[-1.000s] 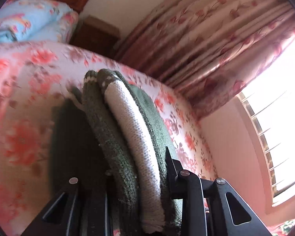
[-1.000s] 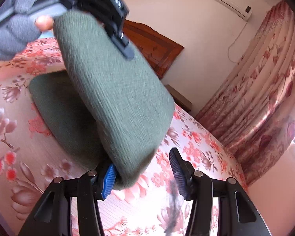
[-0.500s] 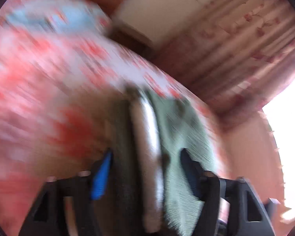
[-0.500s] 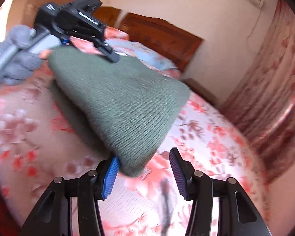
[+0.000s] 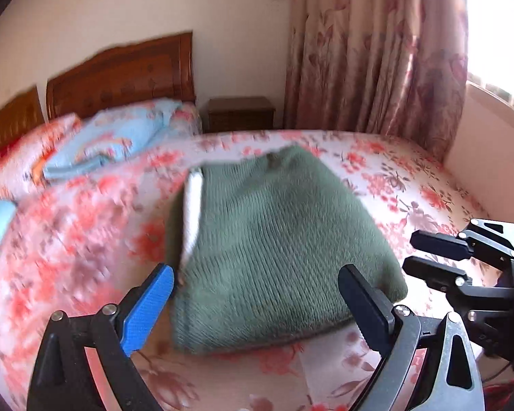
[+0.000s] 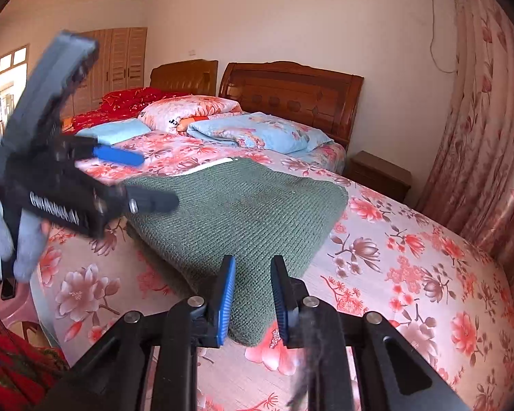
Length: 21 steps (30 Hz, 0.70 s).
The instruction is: Fold small clothes
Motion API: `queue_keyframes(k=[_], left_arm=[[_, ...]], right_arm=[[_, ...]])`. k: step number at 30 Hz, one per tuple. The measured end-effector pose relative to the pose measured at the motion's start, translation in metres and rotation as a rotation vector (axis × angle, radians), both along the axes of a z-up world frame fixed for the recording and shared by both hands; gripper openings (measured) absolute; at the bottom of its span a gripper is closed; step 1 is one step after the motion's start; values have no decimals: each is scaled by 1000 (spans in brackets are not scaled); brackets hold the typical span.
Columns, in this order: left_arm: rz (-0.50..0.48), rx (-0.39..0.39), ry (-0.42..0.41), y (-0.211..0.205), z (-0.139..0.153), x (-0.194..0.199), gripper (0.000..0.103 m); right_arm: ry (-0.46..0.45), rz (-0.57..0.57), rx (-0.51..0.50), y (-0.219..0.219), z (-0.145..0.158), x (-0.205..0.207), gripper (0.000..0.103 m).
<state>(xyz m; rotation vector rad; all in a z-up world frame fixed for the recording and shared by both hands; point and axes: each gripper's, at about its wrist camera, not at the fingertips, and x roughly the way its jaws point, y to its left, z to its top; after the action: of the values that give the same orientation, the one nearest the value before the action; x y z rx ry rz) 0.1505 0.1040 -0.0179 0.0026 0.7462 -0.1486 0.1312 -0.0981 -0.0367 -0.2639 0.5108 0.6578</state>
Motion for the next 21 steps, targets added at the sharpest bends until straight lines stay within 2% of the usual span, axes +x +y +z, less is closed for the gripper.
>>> queue_keyframes(k=[3, 5, 7, 9, 14, 17, 18, 21], left_arm=[[25, 33, 73, 3, -23, 13, 103], [35, 22, 136, 4, -40, 24, 103], [44, 20, 136, 4, -45, 26, 103], [44, 17, 136, 5, -46, 23, 103], [45, 12, 140, 4, -44, 20, 103], [44, 19, 145, 4, -45, 22, 103], [46, 22, 143, 4, -45, 22, 103], [55, 27, 143, 5, -41, 20, 103]], right_arm=[[25, 7, -14, 3, -8, 5, 22], [99, 38, -86, 15, -30, 18, 22], [82, 42, -74, 15, -34, 18, 25], [109, 46, -73, 14, -29, 19, 25], [44, 49, 2, 6, -4, 9, 25], [103, 59, -102, 19, -31, 17, 25], [70, 65, -89, 19, -33, 16, 26], [100, 67, -62, 16, -23, 18, 26]])
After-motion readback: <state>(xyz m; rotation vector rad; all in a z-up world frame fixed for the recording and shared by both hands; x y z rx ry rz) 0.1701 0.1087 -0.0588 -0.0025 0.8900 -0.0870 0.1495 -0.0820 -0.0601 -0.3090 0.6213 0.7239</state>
